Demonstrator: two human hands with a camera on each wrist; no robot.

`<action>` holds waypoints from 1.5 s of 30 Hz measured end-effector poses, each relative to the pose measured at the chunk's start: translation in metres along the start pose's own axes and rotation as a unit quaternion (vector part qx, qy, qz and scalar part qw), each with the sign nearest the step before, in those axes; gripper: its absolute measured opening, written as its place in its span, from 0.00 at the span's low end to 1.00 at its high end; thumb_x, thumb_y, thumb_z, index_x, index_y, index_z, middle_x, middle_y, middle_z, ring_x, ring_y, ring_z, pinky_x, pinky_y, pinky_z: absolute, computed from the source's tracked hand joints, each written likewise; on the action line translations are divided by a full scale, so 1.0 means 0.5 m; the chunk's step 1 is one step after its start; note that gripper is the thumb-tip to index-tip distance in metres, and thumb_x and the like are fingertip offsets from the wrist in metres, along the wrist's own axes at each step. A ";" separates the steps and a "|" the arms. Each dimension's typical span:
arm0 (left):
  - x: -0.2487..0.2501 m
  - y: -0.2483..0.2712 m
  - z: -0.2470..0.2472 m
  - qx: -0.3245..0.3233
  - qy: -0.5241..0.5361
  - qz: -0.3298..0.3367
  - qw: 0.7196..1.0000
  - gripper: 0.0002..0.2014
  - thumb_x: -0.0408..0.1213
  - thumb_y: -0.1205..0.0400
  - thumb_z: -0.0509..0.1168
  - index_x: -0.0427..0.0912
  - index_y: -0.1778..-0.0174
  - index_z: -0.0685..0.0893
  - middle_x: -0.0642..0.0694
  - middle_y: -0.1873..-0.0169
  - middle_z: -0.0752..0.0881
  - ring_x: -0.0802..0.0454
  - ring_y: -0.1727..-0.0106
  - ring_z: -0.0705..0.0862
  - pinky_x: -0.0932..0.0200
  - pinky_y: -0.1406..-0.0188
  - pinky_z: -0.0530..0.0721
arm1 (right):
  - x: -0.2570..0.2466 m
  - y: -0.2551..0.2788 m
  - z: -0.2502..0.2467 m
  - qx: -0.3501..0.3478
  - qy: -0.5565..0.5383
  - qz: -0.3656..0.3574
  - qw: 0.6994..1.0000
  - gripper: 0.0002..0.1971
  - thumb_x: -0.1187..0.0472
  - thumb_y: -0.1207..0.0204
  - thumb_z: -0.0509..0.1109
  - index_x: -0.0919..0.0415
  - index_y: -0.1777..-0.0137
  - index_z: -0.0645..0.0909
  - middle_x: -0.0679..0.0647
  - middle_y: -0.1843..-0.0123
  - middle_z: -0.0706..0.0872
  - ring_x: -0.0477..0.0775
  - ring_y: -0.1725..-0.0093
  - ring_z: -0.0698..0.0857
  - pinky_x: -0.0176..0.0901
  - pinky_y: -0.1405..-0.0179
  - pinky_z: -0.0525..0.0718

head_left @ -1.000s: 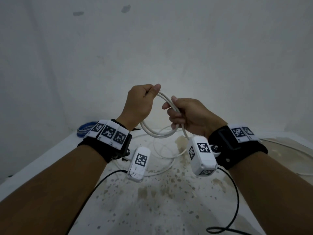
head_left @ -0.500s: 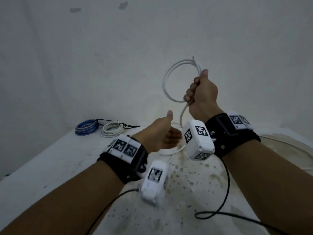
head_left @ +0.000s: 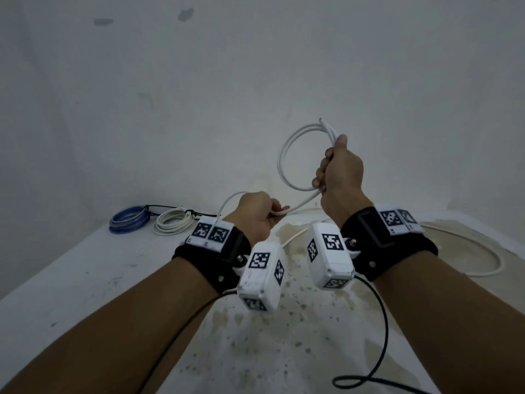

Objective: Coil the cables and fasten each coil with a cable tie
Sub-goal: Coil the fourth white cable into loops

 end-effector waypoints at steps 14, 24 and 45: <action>0.022 0.031 0.021 -0.045 -0.048 0.040 0.997 0.13 0.16 0.16 0.46 0.28 0.39 0.70 0.30 0.61 0.83 0.45 0.65 0.86 0.57 0.71 0.90 | 0.019 -0.003 -0.016 0.010 -0.040 0.017 0.999 0.23 0.45 0.12 0.55 0.56 0.67 0.70 0.46 0.82 0.65 0.48 0.83 0.62 0.40 0.80 0.67; 0.066 0.020 0.005 -0.009 -0.074 0.134 0.988 0.11 0.28 0.12 0.57 0.26 0.38 0.77 0.37 0.65 0.86 0.54 0.74 0.85 0.63 0.76 0.86 | 0.045 0.004 -0.018 0.009 -0.048 0.033 0.998 0.23 0.45 0.12 0.55 0.56 0.67 0.69 0.46 0.82 0.65 0.48 0.83 0.61 0.39 0.81 0.65; 0.127 0.032 -0.037 -0.020 -0.258 0.196 0.946 0.07 0.22 0.16 0.61 0.32 0.56 0.84 0.39 0.58 0.84 0.56 0.77 0.87 0.64 0.77 0.85 | 0.047 0.008 0.013 -0.045 -0.074 0.058 0.995 0.23 0.44 0.12 0.56 0.55 0.68 0.68 0.47 0.80 0.63 0.48 0.82 0.59 0.39 0.82 0.60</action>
Point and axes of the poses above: each hand's wrist, its own y-axis away from the middle knuckle, its own z-axis out of the palm, x = y × z, the point moved 8 cm from there along -y, towards the middle knuckle
